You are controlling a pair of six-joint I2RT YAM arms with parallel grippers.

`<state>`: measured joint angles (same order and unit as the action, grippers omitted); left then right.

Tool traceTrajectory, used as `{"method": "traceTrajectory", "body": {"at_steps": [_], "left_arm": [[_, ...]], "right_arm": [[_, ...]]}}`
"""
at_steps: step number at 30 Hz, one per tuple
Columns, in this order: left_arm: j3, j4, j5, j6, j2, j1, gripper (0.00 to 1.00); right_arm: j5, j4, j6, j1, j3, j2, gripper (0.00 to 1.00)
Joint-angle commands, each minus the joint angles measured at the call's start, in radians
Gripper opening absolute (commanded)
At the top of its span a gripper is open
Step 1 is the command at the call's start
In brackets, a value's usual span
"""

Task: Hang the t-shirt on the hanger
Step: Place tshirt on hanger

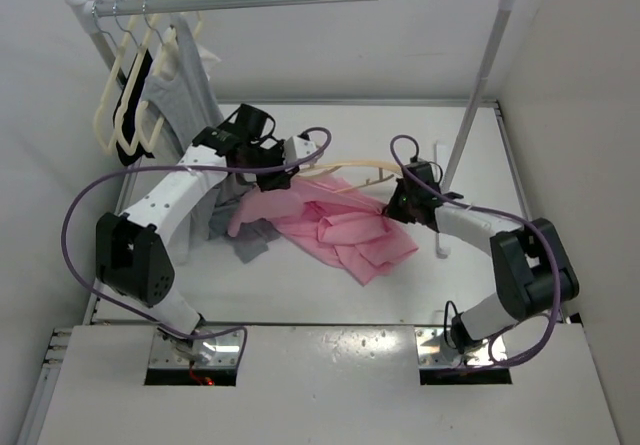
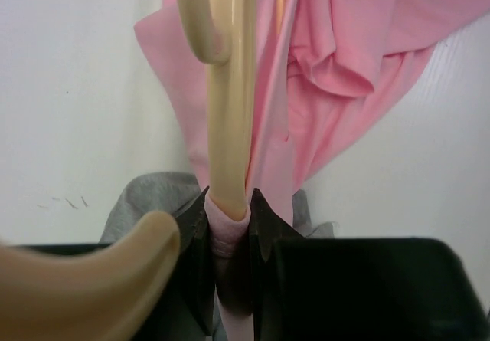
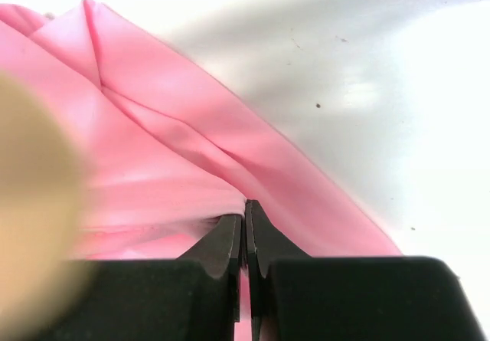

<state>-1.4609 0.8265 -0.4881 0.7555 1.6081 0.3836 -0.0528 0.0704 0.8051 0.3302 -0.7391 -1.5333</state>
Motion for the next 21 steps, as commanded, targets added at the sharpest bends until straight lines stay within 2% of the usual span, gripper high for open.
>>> {"method": "traceTrajectory", "body": {"at_steps": [1, 6, 13, 21], "left_arm": [[0.039, 0.071, 0.017, 0.154, -0.083, -0.065, 0.0], [0.138, 0.017, 0.083, 0.169, -0.097, -0.083, 0.0], [0.157, -0.003, 0.129, 0.218, -0.097, -0.103, 0.0], [0.146, -0.073, 0.221, 0.174, -0.088, -0.134, 0.0]], "right_arm": [[-0.019, 0.1, -0.04, -0.098, -0.005, 0.008, 0.0], [0.03, 0.12, -0.076, -0.146, -0.04, 0.029, 0.0], [0.054, 0.14, -0.087, -0.215, -0.006, 0.098, 0.0], [0.093, 0.17, -0.161, -0.26, 0.026, 0.142, 0.0]]}}
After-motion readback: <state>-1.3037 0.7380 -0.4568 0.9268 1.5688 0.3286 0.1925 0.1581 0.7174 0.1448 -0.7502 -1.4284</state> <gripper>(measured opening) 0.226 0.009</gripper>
